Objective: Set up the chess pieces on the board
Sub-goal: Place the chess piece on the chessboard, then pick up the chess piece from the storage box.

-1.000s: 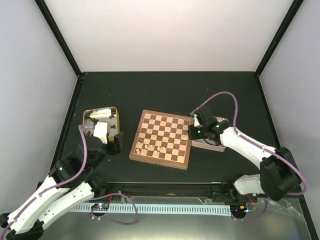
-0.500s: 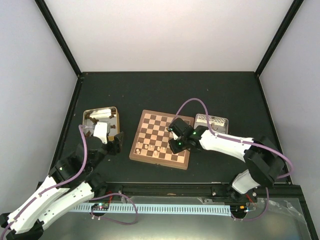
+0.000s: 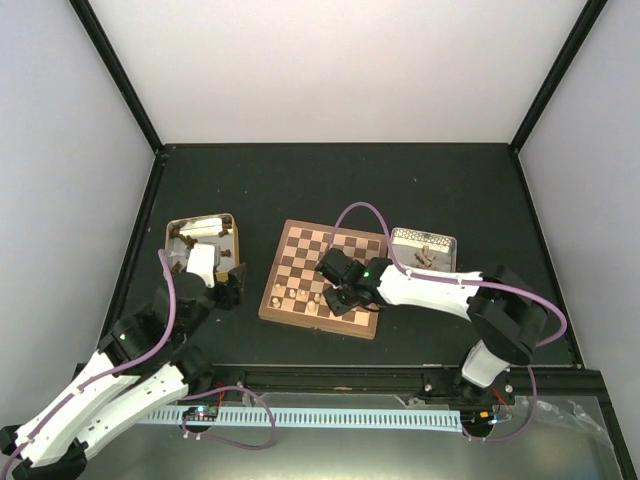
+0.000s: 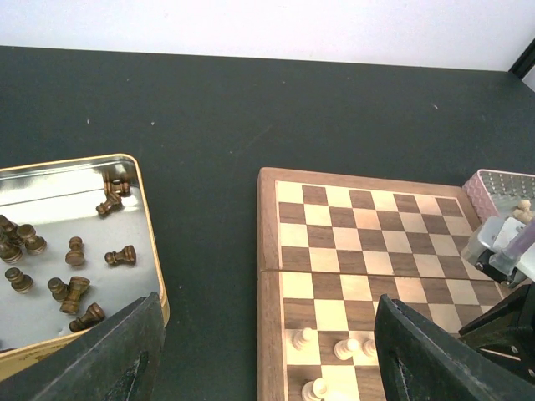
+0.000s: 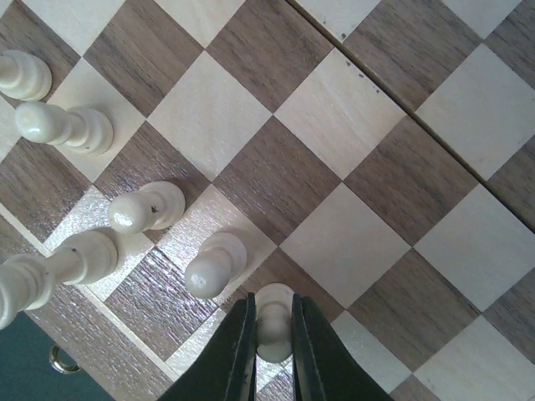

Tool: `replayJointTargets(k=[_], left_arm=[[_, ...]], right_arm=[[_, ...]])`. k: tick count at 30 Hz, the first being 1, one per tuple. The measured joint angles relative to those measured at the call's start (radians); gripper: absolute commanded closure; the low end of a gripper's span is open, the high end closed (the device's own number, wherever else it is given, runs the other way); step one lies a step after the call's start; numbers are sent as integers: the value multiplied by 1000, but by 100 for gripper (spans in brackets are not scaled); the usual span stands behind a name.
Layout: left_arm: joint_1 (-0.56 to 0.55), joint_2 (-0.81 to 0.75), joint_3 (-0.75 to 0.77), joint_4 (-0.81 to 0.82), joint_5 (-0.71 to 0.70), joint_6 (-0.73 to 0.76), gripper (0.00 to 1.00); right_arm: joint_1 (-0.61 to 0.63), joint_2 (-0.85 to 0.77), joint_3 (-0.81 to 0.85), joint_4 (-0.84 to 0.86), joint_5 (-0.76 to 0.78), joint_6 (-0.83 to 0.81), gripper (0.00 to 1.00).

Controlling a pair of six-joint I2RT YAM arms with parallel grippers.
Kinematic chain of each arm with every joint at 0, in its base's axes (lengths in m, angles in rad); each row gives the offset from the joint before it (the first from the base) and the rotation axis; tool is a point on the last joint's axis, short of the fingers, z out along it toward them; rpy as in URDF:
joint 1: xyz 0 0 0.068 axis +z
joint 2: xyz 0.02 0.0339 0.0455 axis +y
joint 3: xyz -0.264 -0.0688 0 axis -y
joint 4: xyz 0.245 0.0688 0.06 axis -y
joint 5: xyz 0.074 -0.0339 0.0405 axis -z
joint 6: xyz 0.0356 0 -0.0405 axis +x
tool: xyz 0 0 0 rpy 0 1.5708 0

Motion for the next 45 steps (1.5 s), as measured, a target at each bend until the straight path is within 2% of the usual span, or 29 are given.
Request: replayJointTargets(k=[10,19,24,27,33,37,41,45], left_arm=[[0,0,0,0,0,0,29],[0,0,0,0,0,0,29],[0,0,0,0,0,0,29],[0,0,0,0,0,0,29],[0,0,0,0,0,0,29],[0,-1,0,0,0,0,29],[0,-2,0,0,0,0,29],[0,-3,0,0,0,0,29]], right_arm=[[8,5,7,-13,41,18,87],[8,5,8,-41,16,23,78],[8,5,8,-51,2,29,68],[8,2,10,-57,2,37,65],[-9,-79,13,-57,22,54,59],[-62,-215,-3,-43,77,78,57],[-219,-349,-60,-19,147,93,56],[-421,-409,-137,-3,195,97,56]])
